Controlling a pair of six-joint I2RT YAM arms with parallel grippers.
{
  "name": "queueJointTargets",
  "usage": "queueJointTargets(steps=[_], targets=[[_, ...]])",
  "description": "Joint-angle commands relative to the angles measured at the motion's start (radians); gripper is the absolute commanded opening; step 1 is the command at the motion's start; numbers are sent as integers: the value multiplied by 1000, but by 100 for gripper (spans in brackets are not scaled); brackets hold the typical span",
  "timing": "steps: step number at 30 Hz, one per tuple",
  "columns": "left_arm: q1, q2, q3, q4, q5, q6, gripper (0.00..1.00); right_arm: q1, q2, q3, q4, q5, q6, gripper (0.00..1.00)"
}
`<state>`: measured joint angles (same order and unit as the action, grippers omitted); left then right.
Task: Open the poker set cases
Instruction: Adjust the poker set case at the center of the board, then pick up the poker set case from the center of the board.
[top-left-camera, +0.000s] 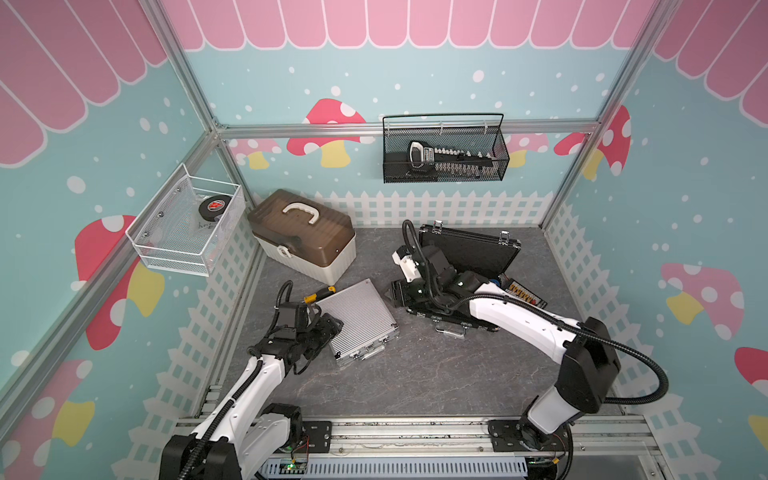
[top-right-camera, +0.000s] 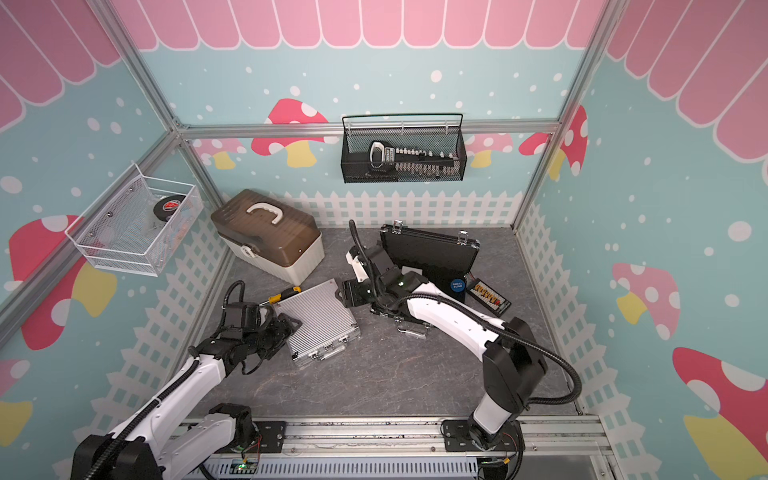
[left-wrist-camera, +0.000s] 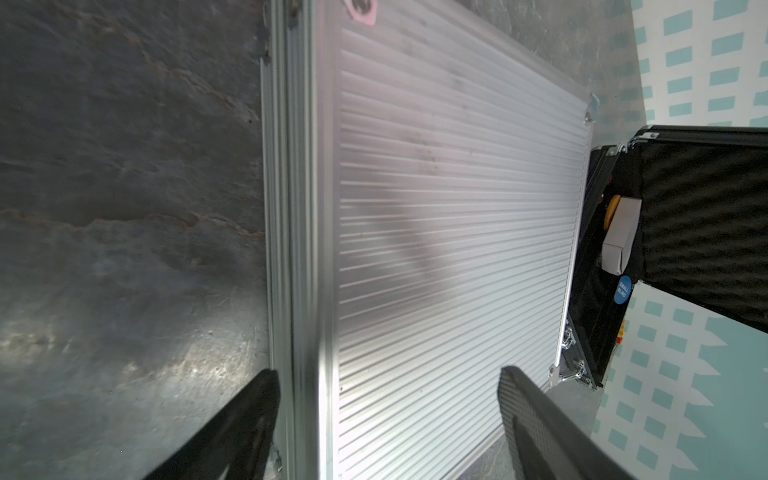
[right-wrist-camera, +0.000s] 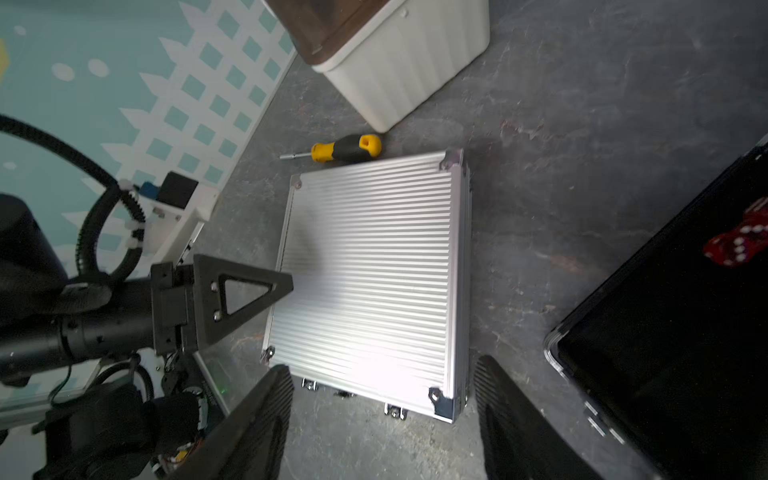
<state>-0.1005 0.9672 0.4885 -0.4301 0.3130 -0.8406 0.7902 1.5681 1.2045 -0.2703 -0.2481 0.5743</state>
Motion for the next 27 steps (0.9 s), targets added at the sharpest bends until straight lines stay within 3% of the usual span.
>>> queueJointTargets(steps=[1,9,14,19,27], targets=[[-3,-11,18,-18,-10,12,83,50,-47,-209,228,-114,-37,64],[-3,38,-22,63,38,-17,82,89,-92,-569,650,-273,-195,69],[-4,81,-35,103,69,-40,82,92,-5,-564,712,-315,-269,72],[-3,82,-38,97,58,-29,82,93,76,-531,754,-273,-338,76],[-3,93,-47,91,54,-25,82,93,210,-495,878,-270,-349,79]])
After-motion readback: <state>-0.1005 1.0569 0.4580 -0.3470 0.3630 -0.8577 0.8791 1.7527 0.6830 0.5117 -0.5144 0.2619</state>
